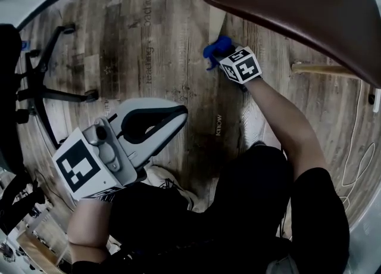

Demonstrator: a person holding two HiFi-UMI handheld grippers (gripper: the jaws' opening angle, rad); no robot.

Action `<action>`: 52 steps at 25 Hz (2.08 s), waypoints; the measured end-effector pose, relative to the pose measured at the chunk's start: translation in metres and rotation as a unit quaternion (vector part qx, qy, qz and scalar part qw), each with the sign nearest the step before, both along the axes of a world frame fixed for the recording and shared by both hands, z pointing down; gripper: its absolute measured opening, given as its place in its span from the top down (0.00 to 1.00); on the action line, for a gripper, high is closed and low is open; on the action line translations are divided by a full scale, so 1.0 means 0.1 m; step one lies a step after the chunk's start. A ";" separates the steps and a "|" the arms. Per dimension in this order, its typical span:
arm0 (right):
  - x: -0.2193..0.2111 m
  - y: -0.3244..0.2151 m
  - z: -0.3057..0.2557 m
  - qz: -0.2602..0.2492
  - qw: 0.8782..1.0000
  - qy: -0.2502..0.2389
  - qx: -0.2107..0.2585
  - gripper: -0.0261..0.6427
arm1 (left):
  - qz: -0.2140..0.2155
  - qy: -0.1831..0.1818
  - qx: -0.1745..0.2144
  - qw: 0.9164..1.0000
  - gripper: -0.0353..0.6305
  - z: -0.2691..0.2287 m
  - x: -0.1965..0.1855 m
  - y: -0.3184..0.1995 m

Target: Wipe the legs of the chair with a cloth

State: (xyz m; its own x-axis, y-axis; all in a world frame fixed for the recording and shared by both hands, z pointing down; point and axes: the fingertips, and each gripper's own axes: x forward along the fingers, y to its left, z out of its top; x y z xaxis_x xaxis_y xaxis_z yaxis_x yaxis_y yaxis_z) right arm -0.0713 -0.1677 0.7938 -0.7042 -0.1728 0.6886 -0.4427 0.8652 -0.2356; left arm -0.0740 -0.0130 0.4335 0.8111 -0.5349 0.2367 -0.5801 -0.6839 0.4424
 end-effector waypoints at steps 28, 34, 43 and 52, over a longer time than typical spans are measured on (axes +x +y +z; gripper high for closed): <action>-0.11 -0.09 -2.70 0.067 0.972 -0.214 0.070 0.83 | 0.035 0.024 0.070 0.997 0.95 -0.39 0.22 -0.04; -0.14 0.03 -3.32 0.090 0.948 -0.302 0.053 0.83 | 0.038 0.030 0.064 0.997 0.95 -0.35 0.18 -0.05; 0.84 0.00 -3.52 0.190 0.922 -0.337 -0.013 0.83 | 0.064 0.030 0.090 0.993 0.95 -0.47 0.57 -0.04; 2.26 -0.11 -3.58 0.342 0.890 -0.300 0.006 0.83 | 0.071 0.024 0.076 0.994 0.95 -0.32 0.62 -0.11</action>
